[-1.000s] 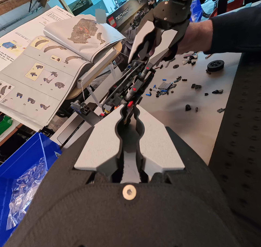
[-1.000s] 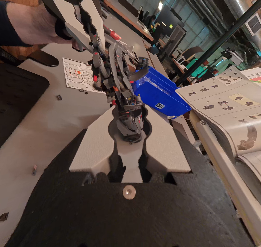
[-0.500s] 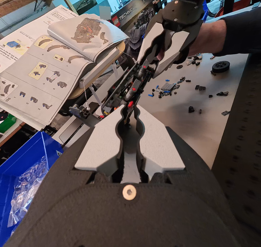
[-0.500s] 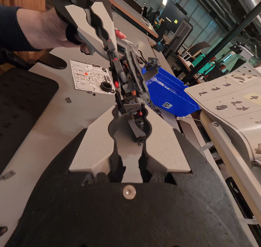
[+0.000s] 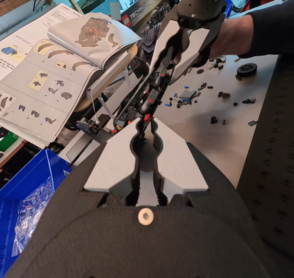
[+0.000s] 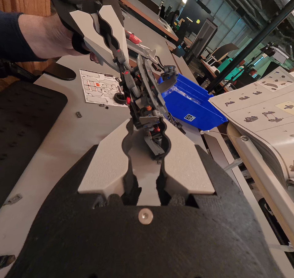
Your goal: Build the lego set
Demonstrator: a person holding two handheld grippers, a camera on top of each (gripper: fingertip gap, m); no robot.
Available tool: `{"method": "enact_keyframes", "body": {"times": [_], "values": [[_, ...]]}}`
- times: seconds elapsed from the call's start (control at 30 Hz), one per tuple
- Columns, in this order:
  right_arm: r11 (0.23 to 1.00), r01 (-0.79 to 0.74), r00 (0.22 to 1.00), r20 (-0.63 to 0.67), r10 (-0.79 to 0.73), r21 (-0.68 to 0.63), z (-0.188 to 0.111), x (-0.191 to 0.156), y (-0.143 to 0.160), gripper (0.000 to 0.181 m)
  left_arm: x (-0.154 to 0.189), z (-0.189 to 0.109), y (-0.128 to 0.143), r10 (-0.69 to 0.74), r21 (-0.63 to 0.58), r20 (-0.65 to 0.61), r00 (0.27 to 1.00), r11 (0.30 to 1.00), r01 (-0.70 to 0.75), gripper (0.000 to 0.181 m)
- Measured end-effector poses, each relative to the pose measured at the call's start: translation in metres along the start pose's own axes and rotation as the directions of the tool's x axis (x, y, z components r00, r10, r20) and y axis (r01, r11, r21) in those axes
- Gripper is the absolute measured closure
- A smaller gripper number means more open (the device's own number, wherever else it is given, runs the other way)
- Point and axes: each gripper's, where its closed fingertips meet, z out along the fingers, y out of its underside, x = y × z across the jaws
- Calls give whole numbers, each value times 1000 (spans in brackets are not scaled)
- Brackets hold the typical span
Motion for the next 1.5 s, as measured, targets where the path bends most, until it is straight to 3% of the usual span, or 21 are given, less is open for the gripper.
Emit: {"method": "enact_keyframes", "body": {"times": [1.2,1.5], "values": [[982,-105,990,107,89,160,-9,-8,-14,153,1,-1,-6,-9,17,-4,1000,1000,9,175],[990,-31,999,42,26,137,-8,-6,-13,152,3,1,-6,-7,9,-22,1000,1000,7,175]]}}
